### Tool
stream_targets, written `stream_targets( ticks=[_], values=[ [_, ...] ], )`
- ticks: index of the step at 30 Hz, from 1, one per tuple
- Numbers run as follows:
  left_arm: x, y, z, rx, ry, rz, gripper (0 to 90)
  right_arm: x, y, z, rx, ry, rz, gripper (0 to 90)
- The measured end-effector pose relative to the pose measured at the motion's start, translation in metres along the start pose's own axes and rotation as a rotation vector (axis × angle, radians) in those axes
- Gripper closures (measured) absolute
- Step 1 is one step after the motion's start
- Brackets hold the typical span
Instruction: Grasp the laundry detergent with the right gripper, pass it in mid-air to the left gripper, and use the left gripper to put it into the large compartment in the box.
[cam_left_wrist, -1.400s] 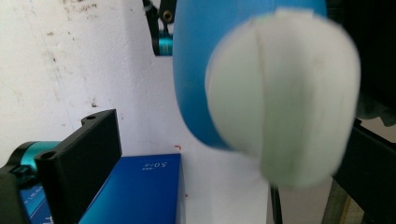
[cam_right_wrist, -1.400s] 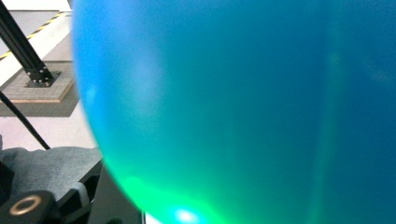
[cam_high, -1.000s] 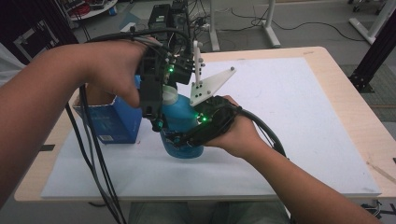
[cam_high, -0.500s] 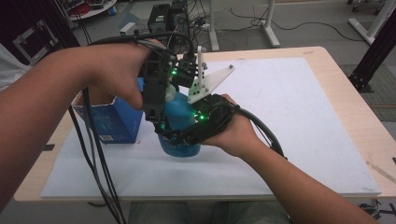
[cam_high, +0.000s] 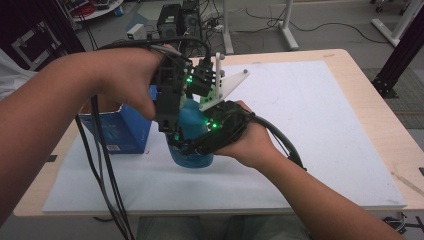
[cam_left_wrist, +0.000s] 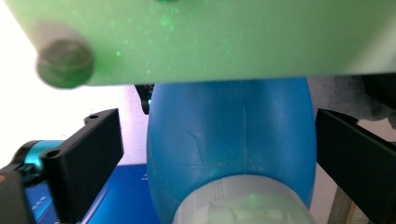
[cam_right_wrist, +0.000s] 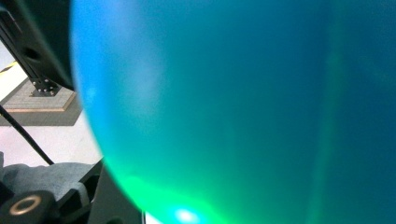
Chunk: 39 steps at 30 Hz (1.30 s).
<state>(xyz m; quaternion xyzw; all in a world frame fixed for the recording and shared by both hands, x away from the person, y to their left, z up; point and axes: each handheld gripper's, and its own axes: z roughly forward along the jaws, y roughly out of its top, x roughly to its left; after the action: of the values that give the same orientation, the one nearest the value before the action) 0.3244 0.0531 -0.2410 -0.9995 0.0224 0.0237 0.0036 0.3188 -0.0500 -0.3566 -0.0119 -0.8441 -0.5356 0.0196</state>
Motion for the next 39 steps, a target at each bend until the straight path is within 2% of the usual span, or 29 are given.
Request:
stream_targets(
  ticks=[14,22,39],
  values=[
    [0.0005,0.0015,0.0003,0.012,0.010,0.003,12.4,0.0002,-0.0002,0.0002,-0.002,0.000,0.000,47.5],
    [0.0004,0.0016,0.0007,0.013,0.002,0.001,14.3,-0.0002,-0.0007,0.0009,-0.001,0.001,-0.001,47.5],
    [-0.0001,0.0054,0.0005,0.018,0.003,-0.001,23.0,0.0003,-0.0006,-0.0005,-0.006,-0.006,0.005,47.5]
  ],
)
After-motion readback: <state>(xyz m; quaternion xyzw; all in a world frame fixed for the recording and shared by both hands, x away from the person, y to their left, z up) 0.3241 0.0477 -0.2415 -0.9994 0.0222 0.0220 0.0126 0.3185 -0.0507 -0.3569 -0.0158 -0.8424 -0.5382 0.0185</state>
